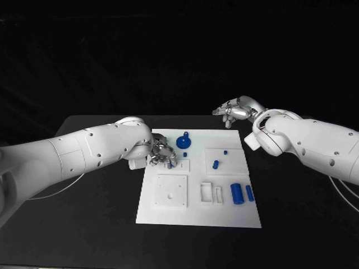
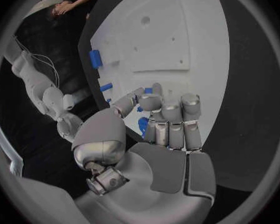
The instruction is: Assemble the parts on the task board
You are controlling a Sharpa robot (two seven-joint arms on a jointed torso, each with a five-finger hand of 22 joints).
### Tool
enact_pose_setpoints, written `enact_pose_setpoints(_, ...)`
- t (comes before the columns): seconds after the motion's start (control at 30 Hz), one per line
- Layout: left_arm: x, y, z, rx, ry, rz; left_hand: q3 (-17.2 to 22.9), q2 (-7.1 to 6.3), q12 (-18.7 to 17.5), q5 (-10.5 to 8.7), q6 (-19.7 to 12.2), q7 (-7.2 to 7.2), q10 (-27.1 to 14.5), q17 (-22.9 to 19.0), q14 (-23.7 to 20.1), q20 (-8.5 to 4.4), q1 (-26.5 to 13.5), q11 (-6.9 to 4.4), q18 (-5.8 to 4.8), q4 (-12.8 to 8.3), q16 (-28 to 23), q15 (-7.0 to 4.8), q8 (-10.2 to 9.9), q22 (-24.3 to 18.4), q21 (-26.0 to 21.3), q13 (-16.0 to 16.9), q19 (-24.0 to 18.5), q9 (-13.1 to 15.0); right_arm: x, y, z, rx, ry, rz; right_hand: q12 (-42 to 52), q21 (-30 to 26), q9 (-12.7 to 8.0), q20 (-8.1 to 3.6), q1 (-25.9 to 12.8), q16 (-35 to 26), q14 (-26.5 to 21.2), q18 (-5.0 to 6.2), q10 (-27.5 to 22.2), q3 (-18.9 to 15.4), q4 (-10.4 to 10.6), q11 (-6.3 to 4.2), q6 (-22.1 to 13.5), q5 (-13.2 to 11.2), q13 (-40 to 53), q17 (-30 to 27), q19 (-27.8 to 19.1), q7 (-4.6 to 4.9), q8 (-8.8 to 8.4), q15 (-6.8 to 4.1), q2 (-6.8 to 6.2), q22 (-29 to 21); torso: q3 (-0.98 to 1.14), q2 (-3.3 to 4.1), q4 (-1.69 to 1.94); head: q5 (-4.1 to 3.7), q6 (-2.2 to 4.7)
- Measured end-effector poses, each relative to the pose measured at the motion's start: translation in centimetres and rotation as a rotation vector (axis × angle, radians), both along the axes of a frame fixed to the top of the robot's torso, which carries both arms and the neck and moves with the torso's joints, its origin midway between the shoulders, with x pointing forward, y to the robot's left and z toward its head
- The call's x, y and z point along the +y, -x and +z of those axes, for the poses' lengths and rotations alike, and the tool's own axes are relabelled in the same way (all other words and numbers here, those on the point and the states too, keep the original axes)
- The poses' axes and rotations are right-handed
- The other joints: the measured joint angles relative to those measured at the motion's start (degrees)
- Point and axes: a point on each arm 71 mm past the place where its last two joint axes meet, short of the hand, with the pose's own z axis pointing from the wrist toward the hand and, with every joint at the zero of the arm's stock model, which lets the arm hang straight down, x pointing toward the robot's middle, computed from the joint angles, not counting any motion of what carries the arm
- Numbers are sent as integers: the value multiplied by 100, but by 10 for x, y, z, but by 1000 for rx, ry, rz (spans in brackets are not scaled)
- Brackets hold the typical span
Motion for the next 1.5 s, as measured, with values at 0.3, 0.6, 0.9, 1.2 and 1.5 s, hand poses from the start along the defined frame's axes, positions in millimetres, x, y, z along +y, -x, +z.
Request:
enact_pose_setpoints(0.3, 13, -1, 13, 34, 105, -3, 1, 0, 0, -125, 0, 0, 4, -38, 0, 0, 0, -5, 0, -1, 0, 0, -1, -9, 0, -30, 0, 80, 5, 6, -1, -2, 10, 44, 44, -24, -14, 31, 412, -74, -60, -2, -105, 117, -243, 20, -17, -92, -101, 62, -97, 15, 38, 60, 49, 60, 1, 2, -4, -27, 36)
enact_pose_setpoints(0.6, 23, 4, 20, 86, 371, -26, -7, 146, -26, -654, -137, 52, -61, -63, -58, 60, 113, -2, -1, 77, -40, -7, -46, -18, -78, -38, -101, 167, 26, 28, 3, -66, 108, 220, 390, 163, -19, -63, 1489, 132, 263, -45, 146, 459, -291, -91, 225, -429, -177, 328, 240, 27, 200, -67, -55, 212, -4, 1, 15, -47, 135)
enact_pose_setpoints(0.9, 31, 16, 20, 151, 600, -37, 16, 230, 1, -1233, -249, 81, -272, -53, -247, 91, 165, 43, 0, 255, -40, 18, -57, 3, -112, 5, -236, 287, 56, 61, 0, -150, 227, 431, 1306, 1124, -46, -649, 2032, 1395, 1065, -111, 889, 470, -317, -368, 532, -872, 319, 1414, 1304, -225, 285, -412, -235, 750, -22, 2, 10, 1, 253)
enact_pose_setpoints(1.2, 33, 20, 22, 172, 696, -55, 8, 212, 51, -1094, -270, 82, -300, -39, -266, 92, 226, 41, 0, 263, 0, 25, -33, 33, -112, 21, -277, 402, 76, 78, -3, -213, 263, 523, 1578, 1447, -83, -764, 2070, 1848, 1054, -182, 907, 371, -293, -386, 558, -1025, 659, 1847, 1395, -253, 286, -399, -274, 985, -21, -2, 11, 20, 347)
enact_pose_setpoints(1.5, 29, 23, 22, 191, 730, -75, -23, 212, 61, -987, -286, 75, -336, -33, -307, 112, 226, 45, 0, 259, 19, 23, -31, 43, -112, 20, -297, 455, 83, 82, -1, -279, 269, 524, 1658, 1544, -92, -812, 2075, 1947, 1038, -220, 906, 371, -293, -386, 562, -1089, 744, 1930, 1422, -257, 254, -410, -279, 983, -16, -3, 12, 38, 359)
